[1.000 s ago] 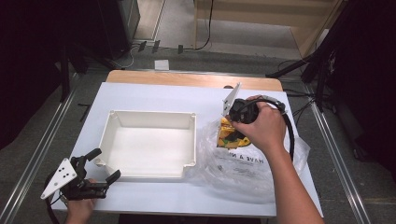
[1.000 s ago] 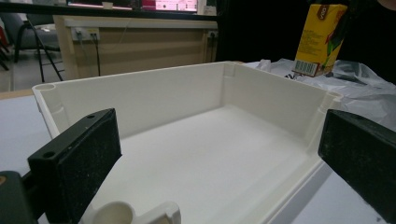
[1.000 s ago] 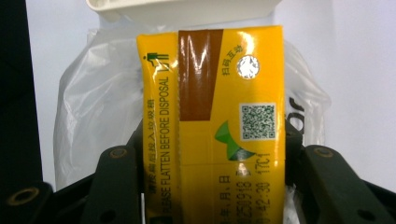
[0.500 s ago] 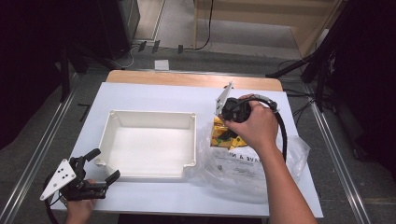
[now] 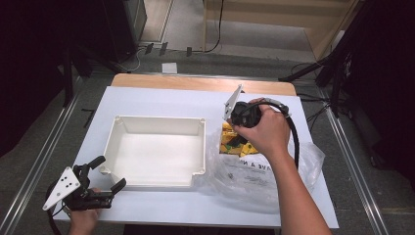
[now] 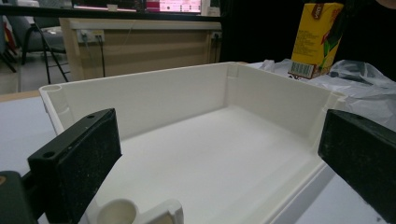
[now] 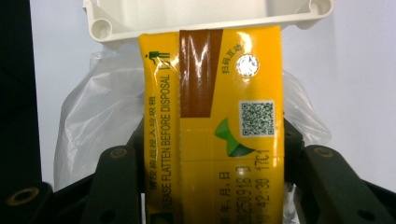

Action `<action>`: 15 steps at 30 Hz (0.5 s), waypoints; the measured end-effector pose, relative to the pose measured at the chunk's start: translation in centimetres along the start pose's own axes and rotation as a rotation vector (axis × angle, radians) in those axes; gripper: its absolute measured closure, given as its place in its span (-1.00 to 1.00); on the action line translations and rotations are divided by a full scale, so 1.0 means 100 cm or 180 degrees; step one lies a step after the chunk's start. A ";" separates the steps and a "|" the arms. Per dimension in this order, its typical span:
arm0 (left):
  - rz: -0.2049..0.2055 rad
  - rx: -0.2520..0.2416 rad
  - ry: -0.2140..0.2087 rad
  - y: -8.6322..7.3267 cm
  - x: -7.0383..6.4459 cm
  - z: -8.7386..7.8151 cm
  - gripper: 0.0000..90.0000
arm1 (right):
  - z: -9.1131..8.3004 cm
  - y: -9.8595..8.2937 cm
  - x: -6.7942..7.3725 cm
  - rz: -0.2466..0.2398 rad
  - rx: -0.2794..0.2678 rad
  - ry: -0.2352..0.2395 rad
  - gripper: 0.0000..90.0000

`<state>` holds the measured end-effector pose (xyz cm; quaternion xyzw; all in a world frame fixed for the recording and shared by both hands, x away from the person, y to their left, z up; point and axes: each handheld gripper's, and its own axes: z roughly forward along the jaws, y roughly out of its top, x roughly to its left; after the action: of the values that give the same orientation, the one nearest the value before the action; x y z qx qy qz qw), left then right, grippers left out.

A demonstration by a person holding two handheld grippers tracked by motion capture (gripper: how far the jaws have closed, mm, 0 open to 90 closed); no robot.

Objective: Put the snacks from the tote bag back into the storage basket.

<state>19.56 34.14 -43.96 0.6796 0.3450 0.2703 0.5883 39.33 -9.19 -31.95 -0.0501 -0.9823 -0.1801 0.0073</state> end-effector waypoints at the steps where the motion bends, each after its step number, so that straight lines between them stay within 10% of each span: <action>1: 0.0001 -0.0001 0.0000 0.000 0.000 0.000 -1.00 | 0.000 0.001 0.000 0.0002 0.0008 -0.0004 0.16; 15: -0.0005 -0.0006 -0.0004 0.000 0.000 0.000 -1.00 | 0.000 0.016 0.000 -0.0058 0.0005 -0.0015 0.16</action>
<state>19.57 34.17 -43.96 0.6789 0.3450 0.2697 0.5894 39.52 -7.68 -31.35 -0.0416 -0.9829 -0.1793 0.0034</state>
